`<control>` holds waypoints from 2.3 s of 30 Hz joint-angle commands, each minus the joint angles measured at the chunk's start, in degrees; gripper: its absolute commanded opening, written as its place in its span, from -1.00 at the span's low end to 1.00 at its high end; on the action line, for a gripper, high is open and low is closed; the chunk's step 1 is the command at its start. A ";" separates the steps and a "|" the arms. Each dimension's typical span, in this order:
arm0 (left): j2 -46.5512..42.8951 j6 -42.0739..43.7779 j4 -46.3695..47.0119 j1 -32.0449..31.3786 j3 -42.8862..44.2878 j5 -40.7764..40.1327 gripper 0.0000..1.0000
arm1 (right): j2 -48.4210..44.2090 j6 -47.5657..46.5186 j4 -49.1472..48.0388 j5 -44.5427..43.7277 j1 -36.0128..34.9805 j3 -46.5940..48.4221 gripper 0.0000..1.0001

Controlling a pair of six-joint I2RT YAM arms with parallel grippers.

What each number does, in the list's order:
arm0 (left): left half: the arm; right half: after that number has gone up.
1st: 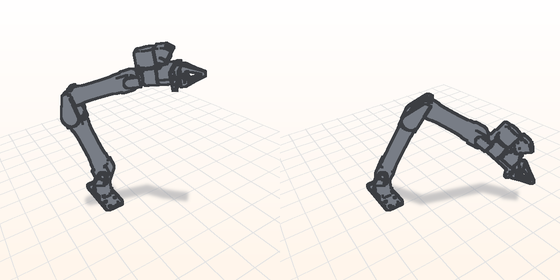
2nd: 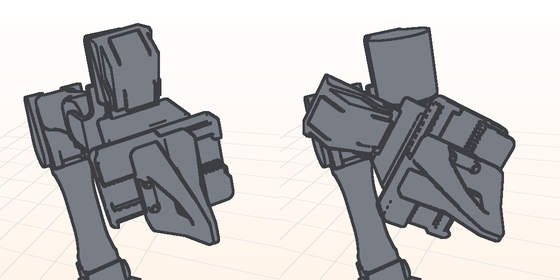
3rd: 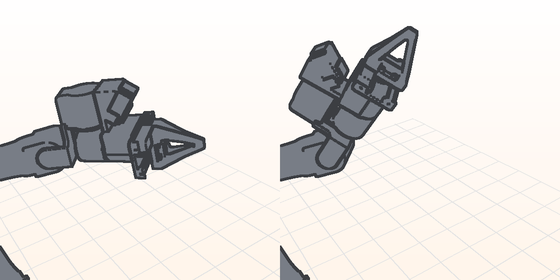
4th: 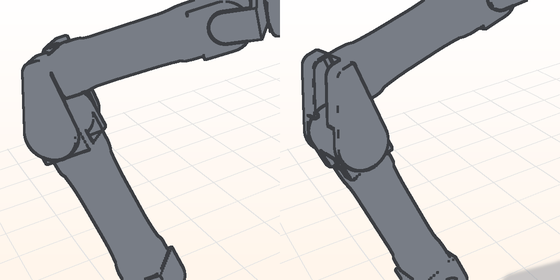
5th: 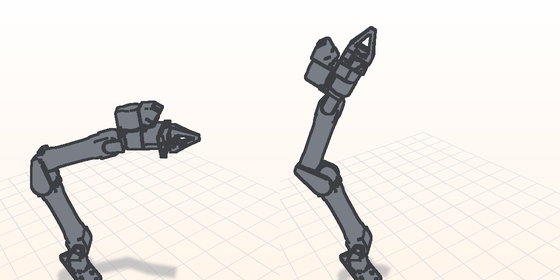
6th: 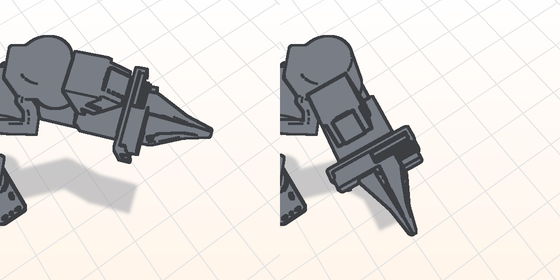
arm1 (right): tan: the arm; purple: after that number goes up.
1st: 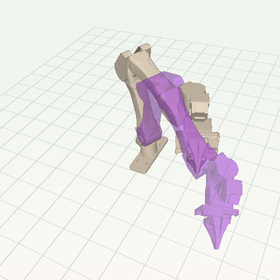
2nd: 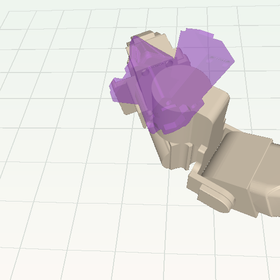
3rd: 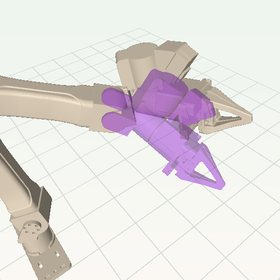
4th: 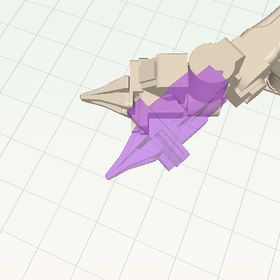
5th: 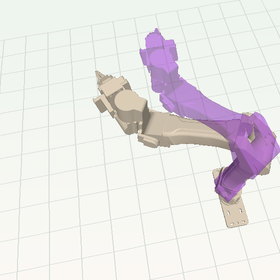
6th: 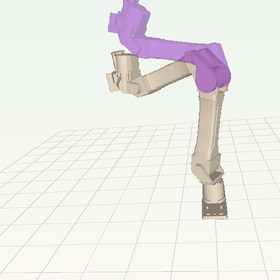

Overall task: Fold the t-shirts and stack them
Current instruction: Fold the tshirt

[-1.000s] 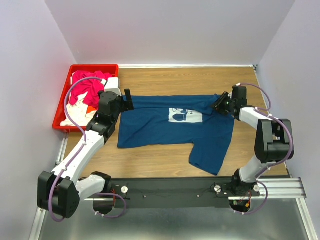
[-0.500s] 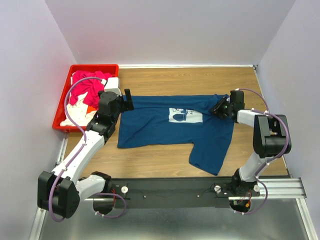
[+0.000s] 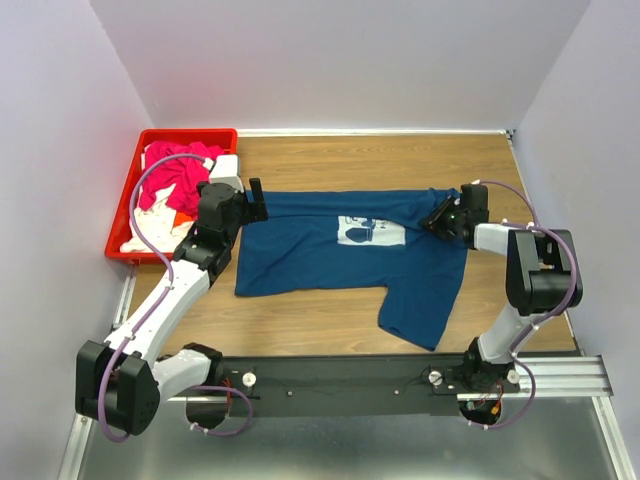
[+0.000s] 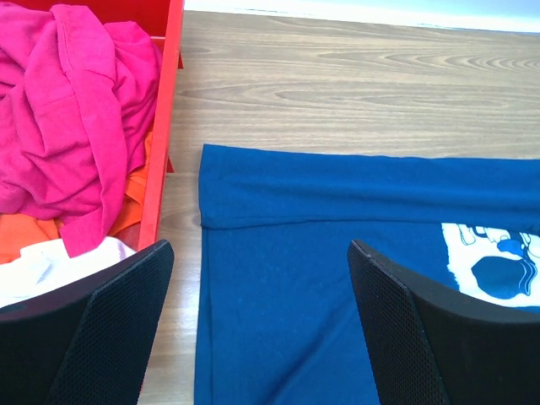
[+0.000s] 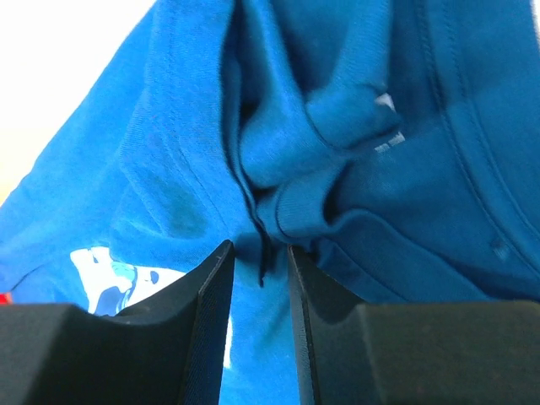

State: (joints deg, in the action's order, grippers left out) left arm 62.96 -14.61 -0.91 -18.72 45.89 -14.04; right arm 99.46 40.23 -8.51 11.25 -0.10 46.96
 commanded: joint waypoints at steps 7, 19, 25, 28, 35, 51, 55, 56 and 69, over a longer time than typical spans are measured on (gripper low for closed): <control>0.41 -0.24 1.08 0.09 -0.01 0.68 0.83 | 4.34 -1.12 -4.06 7.64 -0.17 2.43 -0.29; 0.76 -0.24 1.08 0.09 0.17 0.95 0.84 | 1.97 -1.12 -3.88 11.43 -0.08 3.58 -0.47; 0.59 -0.24 1.00 0.09 0.17 0.95 0.83 | 3.28 -1.03 -3.62 10.38 -0.16 3.93 -0.56; 0.32 -0.07 0.99 0.09 -0.01 0.51 0.83 | 3.11 -0.94 -3.44 10.55 -0.17 3.58 -0.71; 0.50 -0.07 0.99 0.09 0.17 0.95 0.83 | 1.53 -3.05 0.25 9.06 -0.17 5.77 -0.55; 0.41 -0.07 0.99 0.09 0.17 0.51 0.83 | 4.07 -3.14 3.50 9.85 -0.08 8.32 -0.50; 0.32 -0.07 0.99 0.09 -0.01 0.25 0.83 | 4.87 -2.96 3.42 9.85 -0.17 7.62 -0.82; 0.32 -0.07 0.99 0.09 -0.01 0.33 0.83 | 4.43 -2.88 3.42 9.76 -0.17 7.36 -0.93; 0.06 -0.15 0.99 0.09 0.34 0.77 0.83 | -8.49 -1.21 11.94 12.66 -0.86 -0.72 -0.98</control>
State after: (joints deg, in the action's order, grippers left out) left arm 63.59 -14.59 -0.91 -18.72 45.89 -14.00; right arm 94.08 37.65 -1.10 21.76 -0.08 50.83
